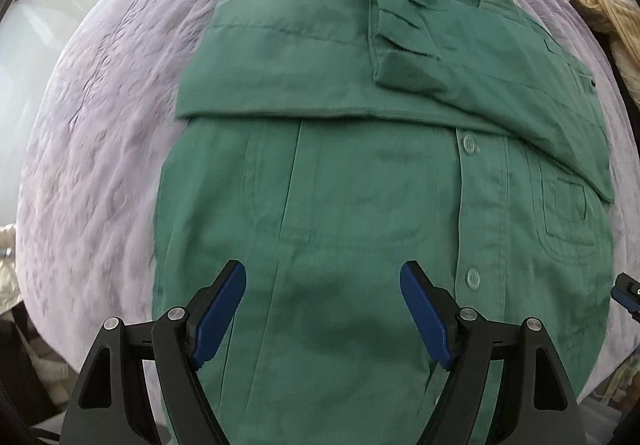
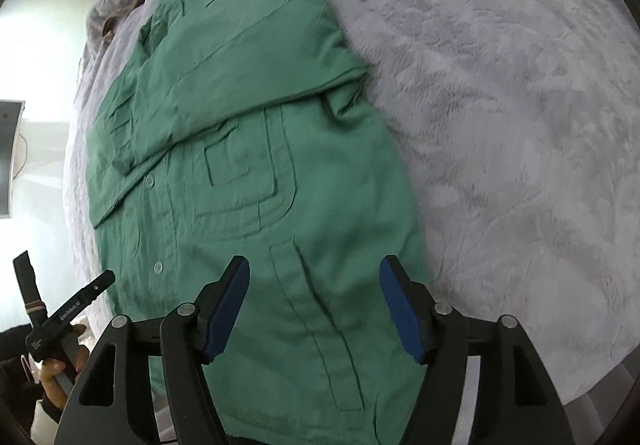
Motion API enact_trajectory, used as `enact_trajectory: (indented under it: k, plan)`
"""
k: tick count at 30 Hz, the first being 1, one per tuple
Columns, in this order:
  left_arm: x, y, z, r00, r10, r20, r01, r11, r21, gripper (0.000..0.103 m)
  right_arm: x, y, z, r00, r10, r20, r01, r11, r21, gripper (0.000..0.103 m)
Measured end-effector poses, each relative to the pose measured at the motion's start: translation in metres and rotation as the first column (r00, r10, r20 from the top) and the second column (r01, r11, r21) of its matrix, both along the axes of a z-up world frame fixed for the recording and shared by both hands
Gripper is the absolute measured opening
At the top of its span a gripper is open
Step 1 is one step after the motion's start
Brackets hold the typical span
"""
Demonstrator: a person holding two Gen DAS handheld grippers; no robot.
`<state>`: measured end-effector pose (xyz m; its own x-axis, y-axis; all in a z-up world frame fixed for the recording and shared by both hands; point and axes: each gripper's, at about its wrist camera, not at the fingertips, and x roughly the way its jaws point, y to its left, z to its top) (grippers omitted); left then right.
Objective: Fold large clothes
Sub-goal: 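Move both open grippers to the green jacket hem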
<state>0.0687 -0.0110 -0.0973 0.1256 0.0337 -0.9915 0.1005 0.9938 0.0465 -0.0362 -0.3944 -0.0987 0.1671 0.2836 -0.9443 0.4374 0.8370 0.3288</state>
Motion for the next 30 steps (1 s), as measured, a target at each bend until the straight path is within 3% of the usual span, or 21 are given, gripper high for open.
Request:
enact_trajectory:
  k: [4,6,7,17,30]
  plan:
    - [-0.019,0.012,0.008,0.999,0.033,-0.001,-0.033,0.999,0.013,0.081,-0.006,0.003,-0.001,1.000,0.010,-0.018,-0.010,1.000,0.020,0.080]
    - [-0.025,0.015,0.010,0.999,0.046,-0.005,-0.046,0.999,0.017,0.100,-0.009,0.004,0.001,1.000,0.013,-0.026,-0.012,1.000,0.024,0.080]
    - [-0.031,0.018,0.013,0.998,0.058,0.000,-0.058,0.998,0.021,0.103,-0.010,0.005,0.001,1.000,0.014,-0.028,-0.013,1.000,0.027,0.080]
    - [-0.062,0.010,0.028,0.998,0.063,-0.019,-0.063,0.998,0.019,0.103,-0.016,0.017,0.006,0.999,-0.001,-0.039,0.002,1.000,0.015,0.080]
    - [-0.070,0.024,0.017,1.000,0.003,-0.017,-0.003,1.000,0.009,0.103,-0.047,0.044,0.006,0.994,-0.085,-0.064,0.084,0.996,-0.003,0.080]
